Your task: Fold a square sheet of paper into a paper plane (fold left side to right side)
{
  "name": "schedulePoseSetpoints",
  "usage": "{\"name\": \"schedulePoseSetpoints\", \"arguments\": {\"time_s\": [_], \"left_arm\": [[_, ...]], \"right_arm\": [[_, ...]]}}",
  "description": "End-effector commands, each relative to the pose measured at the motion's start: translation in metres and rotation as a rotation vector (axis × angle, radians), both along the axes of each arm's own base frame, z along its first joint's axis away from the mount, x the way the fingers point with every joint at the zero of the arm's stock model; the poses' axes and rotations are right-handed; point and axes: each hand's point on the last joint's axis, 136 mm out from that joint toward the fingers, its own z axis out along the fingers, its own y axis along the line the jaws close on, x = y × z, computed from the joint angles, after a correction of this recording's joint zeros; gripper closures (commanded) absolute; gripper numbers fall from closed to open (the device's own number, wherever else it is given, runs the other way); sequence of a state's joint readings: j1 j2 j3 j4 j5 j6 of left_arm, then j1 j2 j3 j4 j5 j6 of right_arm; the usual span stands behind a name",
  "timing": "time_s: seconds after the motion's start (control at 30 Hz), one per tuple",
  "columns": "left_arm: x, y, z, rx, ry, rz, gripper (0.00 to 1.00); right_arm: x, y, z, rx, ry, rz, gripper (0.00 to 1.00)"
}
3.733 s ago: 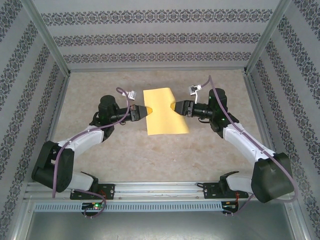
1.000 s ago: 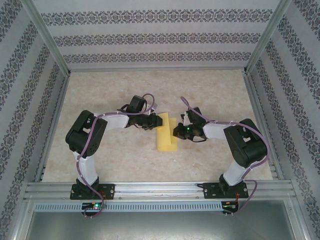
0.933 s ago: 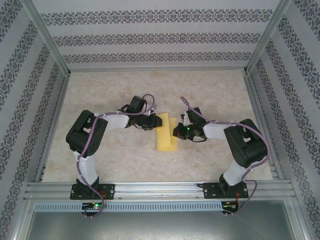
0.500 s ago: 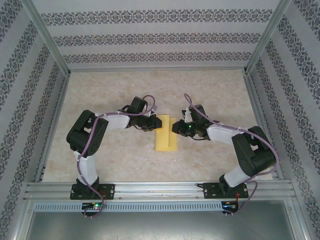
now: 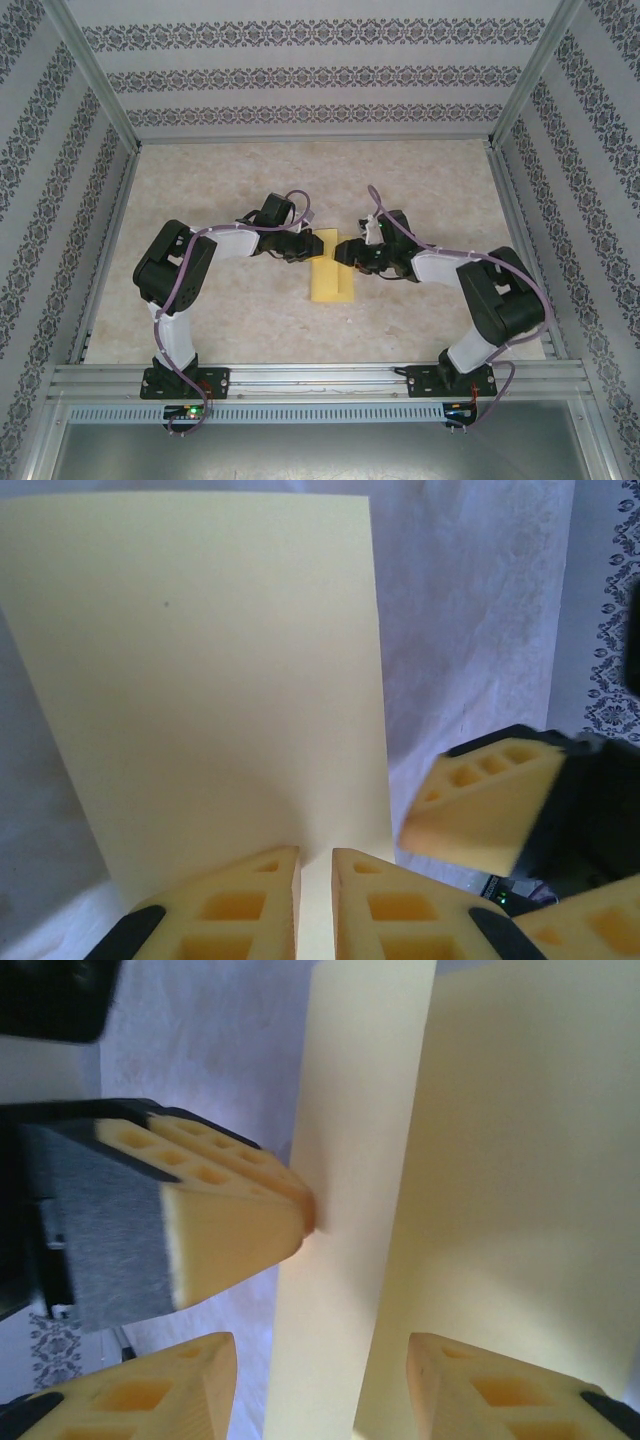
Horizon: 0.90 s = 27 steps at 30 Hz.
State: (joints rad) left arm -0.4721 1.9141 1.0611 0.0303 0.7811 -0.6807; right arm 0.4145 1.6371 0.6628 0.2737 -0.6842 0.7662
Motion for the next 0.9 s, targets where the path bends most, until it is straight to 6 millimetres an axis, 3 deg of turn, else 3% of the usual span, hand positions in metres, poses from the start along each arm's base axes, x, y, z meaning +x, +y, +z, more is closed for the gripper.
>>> {"name": "schedulePoseSetpoints", "arguments": {"time_s": [0.0,0.17,0.3,0.5,0.7,0.87], "left_arm": [[-0.002,-0.007,0.003,-0.004,-0.015,-0.026,0.85],[-0.003,-0.008,0.003,-0.007,-0.015,-0.028,0.84],[-0.002,-0.008,0.007,-0.012,-0.025,-0.028,0.83],[-0.001,-0.005,0.025,-0.007,-0.081,-0.019,0.72],[-0.004,0.019,0.040,0.106,-0.167,0.025,0.59],[-0.017,0.034,0.030,0.188,-0.137,0.029,0.50]], "right_arm": [[0.002,0.015,0.006,0.084,0.000,0.021,0.52],[0.004,0.023,0.006,0.126,0.008,0.031,0.61],[0.005,0.019,-0.003,0.107,0.025,0.008,0.76],[0.005,0.008,-0.017,0.053,0.042,-0.034,0.98],[0.005,-0.007,-0.028,-0.051,0.030,-0.058,1.00],[0.005,-0.017,-0.033,-0.120,0.016,-0.073,1.00]]}}
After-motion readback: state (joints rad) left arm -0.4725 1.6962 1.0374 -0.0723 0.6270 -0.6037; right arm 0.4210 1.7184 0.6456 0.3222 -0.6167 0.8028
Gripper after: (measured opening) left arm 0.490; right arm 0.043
